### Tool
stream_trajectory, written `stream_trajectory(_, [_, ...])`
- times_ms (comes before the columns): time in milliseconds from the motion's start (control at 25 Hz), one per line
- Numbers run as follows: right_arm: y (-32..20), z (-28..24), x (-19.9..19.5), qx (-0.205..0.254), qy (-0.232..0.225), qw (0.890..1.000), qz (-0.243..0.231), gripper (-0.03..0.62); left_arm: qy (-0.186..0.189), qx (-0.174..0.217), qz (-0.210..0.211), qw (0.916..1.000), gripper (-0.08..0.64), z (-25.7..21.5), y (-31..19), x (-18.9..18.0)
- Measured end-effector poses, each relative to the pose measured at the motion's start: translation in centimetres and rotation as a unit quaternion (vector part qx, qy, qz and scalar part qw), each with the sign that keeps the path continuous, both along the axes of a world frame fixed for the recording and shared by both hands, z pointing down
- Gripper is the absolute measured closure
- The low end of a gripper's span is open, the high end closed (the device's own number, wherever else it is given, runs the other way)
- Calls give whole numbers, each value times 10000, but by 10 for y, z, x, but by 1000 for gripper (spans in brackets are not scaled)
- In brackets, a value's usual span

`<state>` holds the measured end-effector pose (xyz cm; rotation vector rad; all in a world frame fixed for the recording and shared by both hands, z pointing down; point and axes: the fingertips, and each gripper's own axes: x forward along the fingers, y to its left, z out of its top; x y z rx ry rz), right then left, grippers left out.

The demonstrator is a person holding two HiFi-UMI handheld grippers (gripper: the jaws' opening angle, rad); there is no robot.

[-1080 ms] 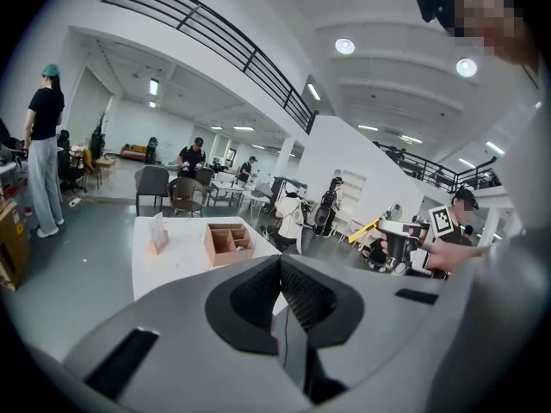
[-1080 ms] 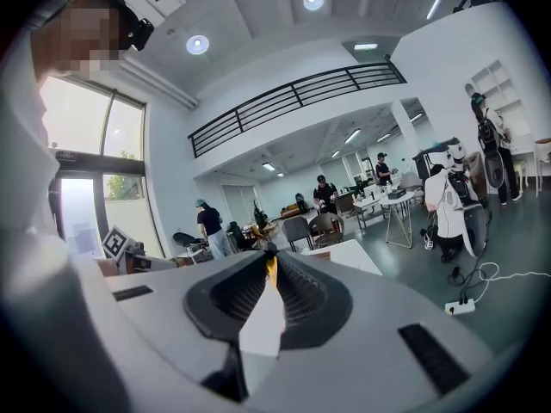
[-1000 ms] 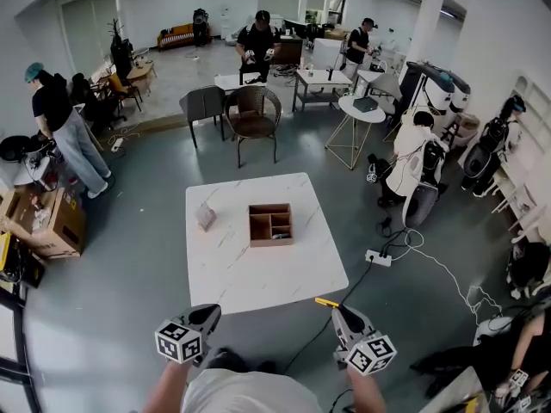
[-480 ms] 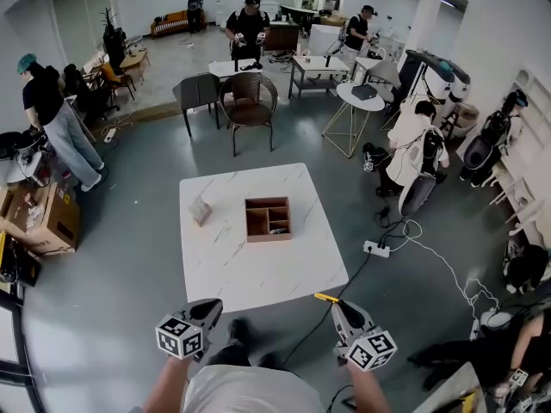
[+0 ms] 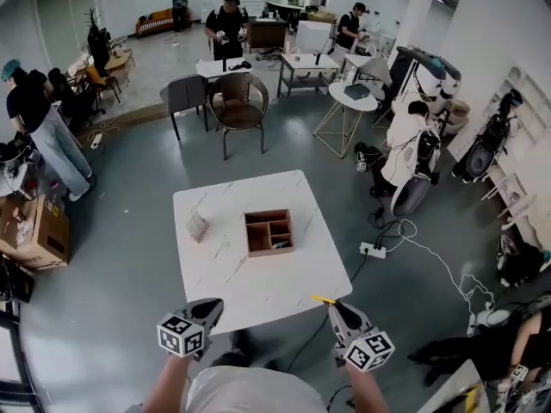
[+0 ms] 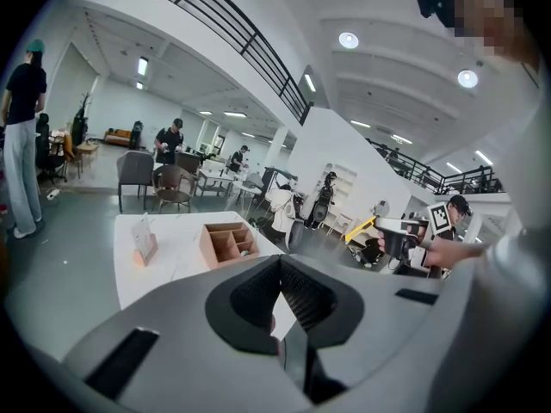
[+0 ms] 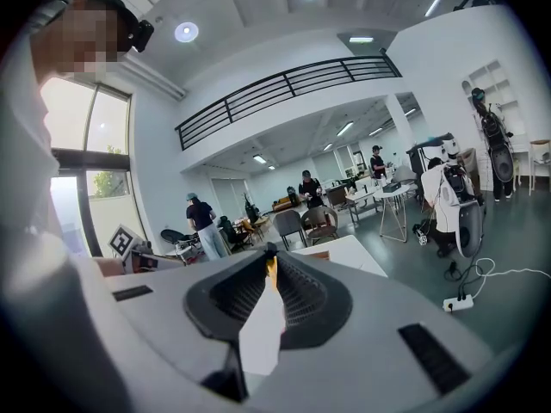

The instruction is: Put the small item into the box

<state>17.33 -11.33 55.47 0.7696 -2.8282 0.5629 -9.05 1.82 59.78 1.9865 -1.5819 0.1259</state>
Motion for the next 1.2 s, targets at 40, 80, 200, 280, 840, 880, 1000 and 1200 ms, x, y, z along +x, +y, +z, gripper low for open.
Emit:
stream_trajectory(40, [-2,0,-6,-10,29,10000,15,537,11,-10,33,10000,546,1,-5,-7])
stream_trajectory(80, [-5,0,-13,-17,57,10000,36,537,22,-13,62,10000,546,2,-9,-14])
stream_trajectory(200, [-12,2,-31,-23,94,9999,101,537,64,2,136,9999,546,5,-22,-35])
stream_trajectory(280, [-16,4,-40,-48,140,9997,174,537,120,-7,198,9997,546,11,-30,-46])
stream_trajectory(840, [-44,18,-98,-284,248,9986,368,537,292,-224,534,9979,546,40,-62,-98])
stream_trajectory(880, [-46,19,-100,-299,263,9986,360,537,296,-247,546,9978,546,42,-64,-100])
stream_trajectory(1000, [-53,23,-106,-356,287,9984,341,537,332,-322,532,9975,546,46,-66,-102])
stream_trajectory(1200, [-68,30,-113,-403,262,9985,253,537,351,-399,436,9976,546,50,-69,-102])
